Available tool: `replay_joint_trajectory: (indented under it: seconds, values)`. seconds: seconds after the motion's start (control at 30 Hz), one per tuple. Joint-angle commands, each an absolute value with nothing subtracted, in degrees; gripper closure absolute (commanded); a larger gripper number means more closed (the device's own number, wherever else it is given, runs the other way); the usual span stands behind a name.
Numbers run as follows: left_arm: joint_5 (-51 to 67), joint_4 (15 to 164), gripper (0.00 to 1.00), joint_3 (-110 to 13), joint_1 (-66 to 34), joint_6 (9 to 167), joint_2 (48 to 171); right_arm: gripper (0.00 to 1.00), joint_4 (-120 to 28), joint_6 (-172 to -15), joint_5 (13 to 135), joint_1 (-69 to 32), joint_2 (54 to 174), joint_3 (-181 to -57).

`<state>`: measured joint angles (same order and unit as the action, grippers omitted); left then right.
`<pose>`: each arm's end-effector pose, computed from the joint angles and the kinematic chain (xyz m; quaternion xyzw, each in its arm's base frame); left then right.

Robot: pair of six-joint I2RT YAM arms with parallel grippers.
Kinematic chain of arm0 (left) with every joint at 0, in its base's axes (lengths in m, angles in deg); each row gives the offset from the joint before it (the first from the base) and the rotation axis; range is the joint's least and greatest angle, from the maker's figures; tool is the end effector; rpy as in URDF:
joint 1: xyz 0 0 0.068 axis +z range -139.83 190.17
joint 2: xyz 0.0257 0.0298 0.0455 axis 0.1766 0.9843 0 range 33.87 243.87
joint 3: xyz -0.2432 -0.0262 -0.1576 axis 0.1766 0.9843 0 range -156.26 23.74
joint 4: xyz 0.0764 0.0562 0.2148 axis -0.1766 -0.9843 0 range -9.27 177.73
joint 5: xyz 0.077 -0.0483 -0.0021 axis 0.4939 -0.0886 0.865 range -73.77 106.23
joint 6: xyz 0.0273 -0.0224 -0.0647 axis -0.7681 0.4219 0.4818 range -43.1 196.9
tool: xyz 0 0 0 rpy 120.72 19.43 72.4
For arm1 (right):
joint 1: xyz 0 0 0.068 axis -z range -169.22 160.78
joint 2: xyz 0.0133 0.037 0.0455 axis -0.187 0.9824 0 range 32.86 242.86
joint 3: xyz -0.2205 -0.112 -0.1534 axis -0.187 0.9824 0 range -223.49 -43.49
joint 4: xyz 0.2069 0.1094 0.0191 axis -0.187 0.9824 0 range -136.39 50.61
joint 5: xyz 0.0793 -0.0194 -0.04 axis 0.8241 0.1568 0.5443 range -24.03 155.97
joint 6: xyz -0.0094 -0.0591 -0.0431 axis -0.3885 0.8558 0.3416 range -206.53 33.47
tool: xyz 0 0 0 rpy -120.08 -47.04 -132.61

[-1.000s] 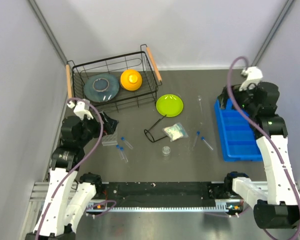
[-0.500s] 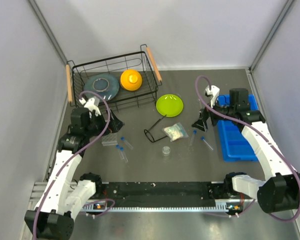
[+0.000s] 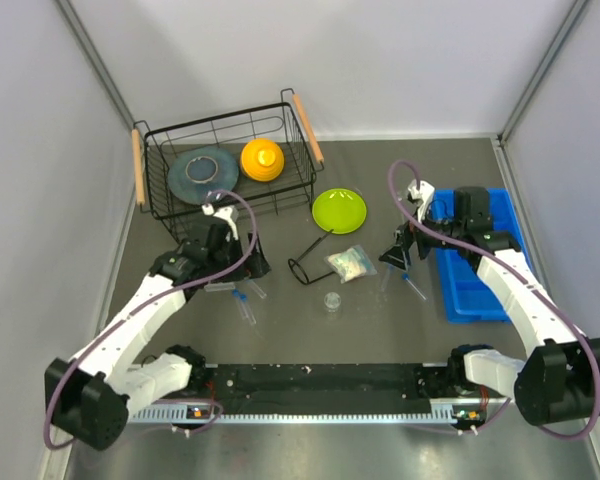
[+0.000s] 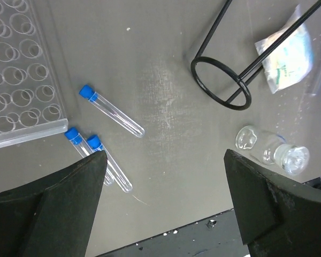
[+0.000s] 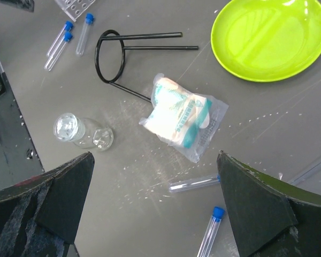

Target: Organize the chemistry lab equipment

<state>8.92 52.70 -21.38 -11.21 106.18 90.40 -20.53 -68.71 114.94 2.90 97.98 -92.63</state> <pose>0.1658 -0.0733 0.2674 -0.0402 0.9261 -0.2120 0.3094 0.2025 0.0749 0.2919 -0.3496 0.7725 0.3448 0.4027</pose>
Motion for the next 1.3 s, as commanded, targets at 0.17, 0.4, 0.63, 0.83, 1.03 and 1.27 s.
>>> replay_joint_trajectory:
  seconds: [0.17, 0.4, 0.63, 0.83, 1.03, 1.27]
  values:
    - [20.1, 50.91, 0.1, -29.51, -15.23, 111.43, 104.06, 0.01, -23.81, -68.43, 112.99, 2.51, 95.26, -92.71]
    - [25.02, 50.11, 0.29, -30.31, -17.07, 116.89, 109.8, 0.01, -23.72, -69.22, 112.47, 2.51, 95.53, -93.06]
    - [27.75, 50.55, 0.42, -27.68, -20.23, 124.18, 113.4, 0.01, -23.8, -68.95, 111.41, 2.43, 96.05, -93.06]
    - [28.45, 51.43, 0.51, -28.02, -21.11, 126.38, 116.91, 0.01, -23.72, -68.95, 111.32, 2.43, 96.84, -93.23]
    - [30.38, 49.67, 0.55, -28.2, -21.55, 127.7, 118.5, 0.01, -23.72, -68.87, 111.06, 2.43, 97.11, -93.32]
    - [31.35, 48.88, 0.55, -26.71, -22.26, 130.43, 119.82, 0.01, -23.72, -68.87, 110.62, 2.43, 97.37, -93.41]
